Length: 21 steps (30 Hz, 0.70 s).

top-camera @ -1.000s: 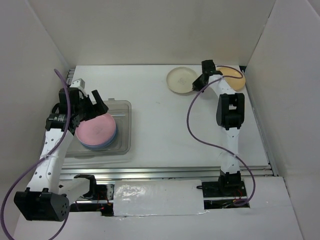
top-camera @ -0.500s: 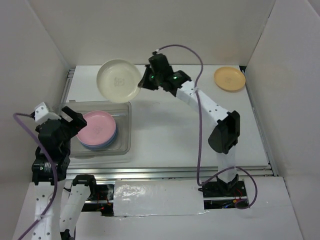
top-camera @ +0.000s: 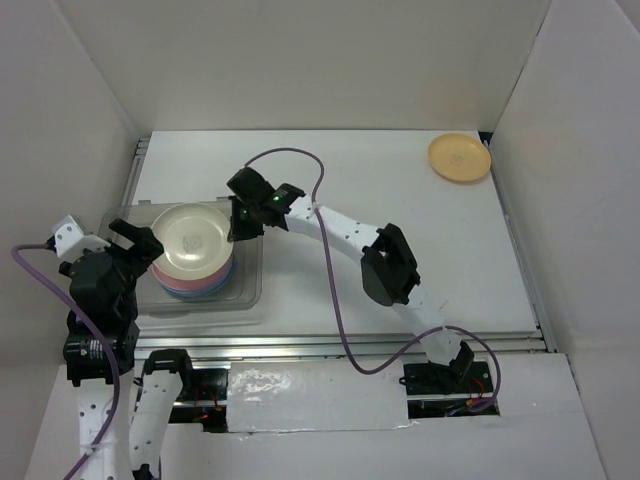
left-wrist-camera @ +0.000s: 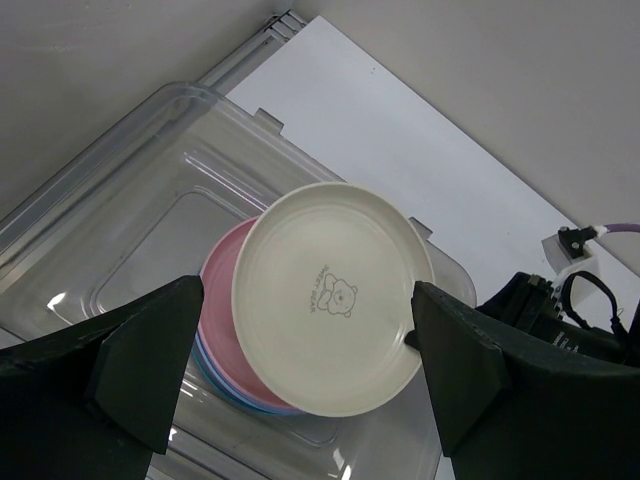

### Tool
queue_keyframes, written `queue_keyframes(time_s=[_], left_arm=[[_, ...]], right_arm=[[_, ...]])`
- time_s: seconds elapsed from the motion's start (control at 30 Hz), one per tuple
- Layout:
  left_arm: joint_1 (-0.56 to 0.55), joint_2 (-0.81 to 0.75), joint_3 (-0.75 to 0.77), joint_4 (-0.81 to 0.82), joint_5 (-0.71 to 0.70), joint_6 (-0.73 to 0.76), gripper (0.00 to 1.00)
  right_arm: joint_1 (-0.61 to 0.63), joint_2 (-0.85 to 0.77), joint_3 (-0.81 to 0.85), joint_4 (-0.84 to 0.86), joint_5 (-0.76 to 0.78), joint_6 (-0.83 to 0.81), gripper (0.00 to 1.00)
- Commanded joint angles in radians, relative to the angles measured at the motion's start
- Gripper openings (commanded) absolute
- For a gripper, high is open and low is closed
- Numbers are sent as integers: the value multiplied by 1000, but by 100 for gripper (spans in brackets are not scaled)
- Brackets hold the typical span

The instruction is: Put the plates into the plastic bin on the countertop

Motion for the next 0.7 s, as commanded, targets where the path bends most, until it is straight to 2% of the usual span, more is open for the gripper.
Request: queue_keyframes(time_s=[0.0, 0.03, 0.07, 0.1, 0.17, 0.33, 0.4, 0.43, 0.47, 0.57, 0.6, 0.67], left_arm=[[19, -3, -6, 60, 32, 4, 99], [26, 0, -6, 60, 32, 4, 99], [27, 1, -5, 56, 31, 2, 99], [32, 6, -3, 53, 29, 1, 99], [35, 21, 3, 50, 38, 5, 99], [38, 28, -3, 56, 52, 10, 99], [38, 25, -3, 53, 48, 11, 99], [32, 23, -2, 51, 43, 10, 99], [29, 21, -2, 50, 37, 11, 99], [20, 21, -6, 51, 35, 14, 99], [19, 26, -9, 60, 58, 23, 99], [19, 41, -11, 76, 92, 34, 99]], right_arm=[[-4, 3, 103, 53, -40, 36, 3], [-1, 5, 100, 56, -53, 36, 7], [0, -5, 91, 58, -48, 40, 18], [3, -17, 62, 71, -42, 40, 55], [14, -44, 25, 94, -41, 40, 100], [2, -179, -75, 185, -88, 35, 100], [-18, -286, -107, 173, -68, 23, 100], [-33, -337, -185, 177, -17, 20, 100], [-73, -453, -237, 193, 14, 15, 100], [-182, -665, -434, 173, 188, 41, 100], [-279, -710, -530, 158, 217, 50, 100], [-401, -796, -612, 147, 272, 67, 100]])
